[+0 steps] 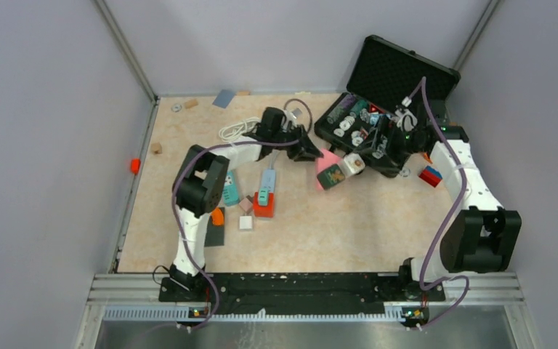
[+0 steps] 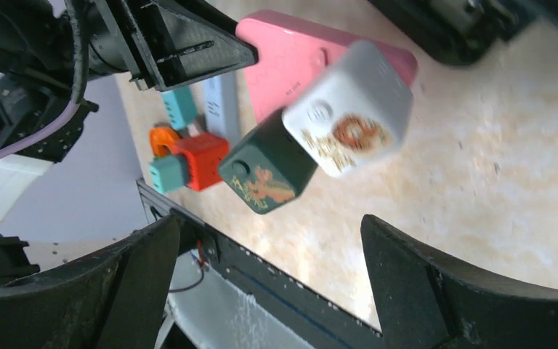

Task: Insert the plug
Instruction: Pick up the socket from the center of the board.

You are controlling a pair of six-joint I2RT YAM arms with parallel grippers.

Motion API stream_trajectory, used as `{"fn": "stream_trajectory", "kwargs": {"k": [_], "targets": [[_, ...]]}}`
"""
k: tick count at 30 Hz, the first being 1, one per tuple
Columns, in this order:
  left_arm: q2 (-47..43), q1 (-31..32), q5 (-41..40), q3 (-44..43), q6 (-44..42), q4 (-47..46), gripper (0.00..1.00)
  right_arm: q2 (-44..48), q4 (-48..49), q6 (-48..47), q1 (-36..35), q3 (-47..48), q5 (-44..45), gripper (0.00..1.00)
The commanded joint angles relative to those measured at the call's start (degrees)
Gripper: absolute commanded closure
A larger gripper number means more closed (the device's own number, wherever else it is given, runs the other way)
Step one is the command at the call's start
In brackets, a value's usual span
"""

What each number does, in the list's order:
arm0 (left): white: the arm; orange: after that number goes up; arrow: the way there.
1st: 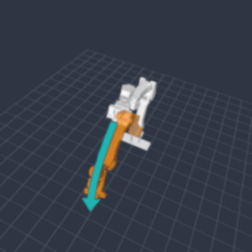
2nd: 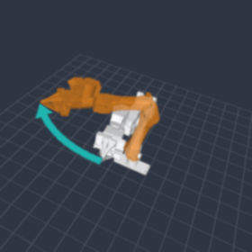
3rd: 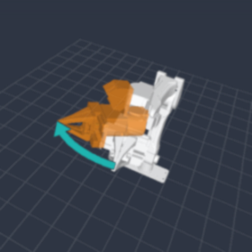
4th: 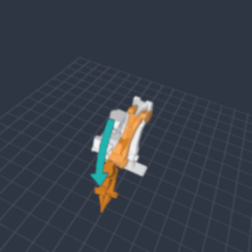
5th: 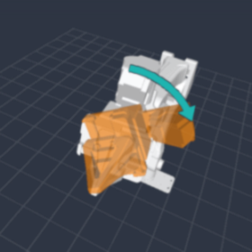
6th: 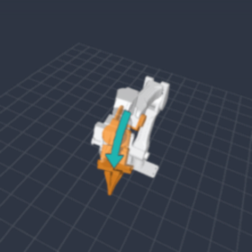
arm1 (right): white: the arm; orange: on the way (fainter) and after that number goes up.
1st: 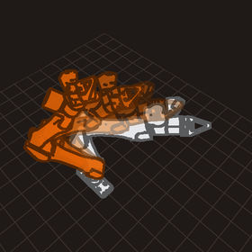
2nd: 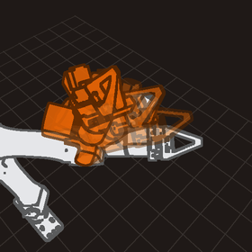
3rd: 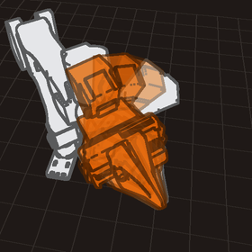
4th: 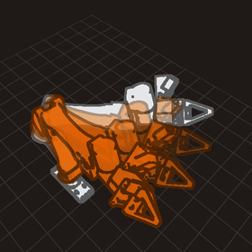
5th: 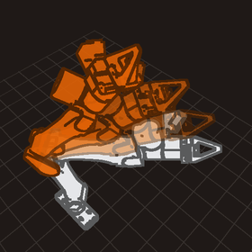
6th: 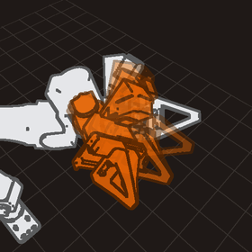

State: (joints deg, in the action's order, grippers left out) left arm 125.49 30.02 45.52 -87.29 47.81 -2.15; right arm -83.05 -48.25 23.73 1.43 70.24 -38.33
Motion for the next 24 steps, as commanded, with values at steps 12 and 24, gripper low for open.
{"fn": "stream_trajectory", "kwargs": {"k": [12, 24], "targets": [[-25.1, -11.9, -8.4, 17.8, 29.5, -38.3, 1.0, 7.3, 51.6, 33.6, -3.6, -13.3, -10.2, 0.07], [-32.4, -12.4, -12.1, 28.7, 38.9, -49.7, 1.0, 0.0, 69.7, 43.1, -12.2, -13.9, -2.2, 0.18]]}}
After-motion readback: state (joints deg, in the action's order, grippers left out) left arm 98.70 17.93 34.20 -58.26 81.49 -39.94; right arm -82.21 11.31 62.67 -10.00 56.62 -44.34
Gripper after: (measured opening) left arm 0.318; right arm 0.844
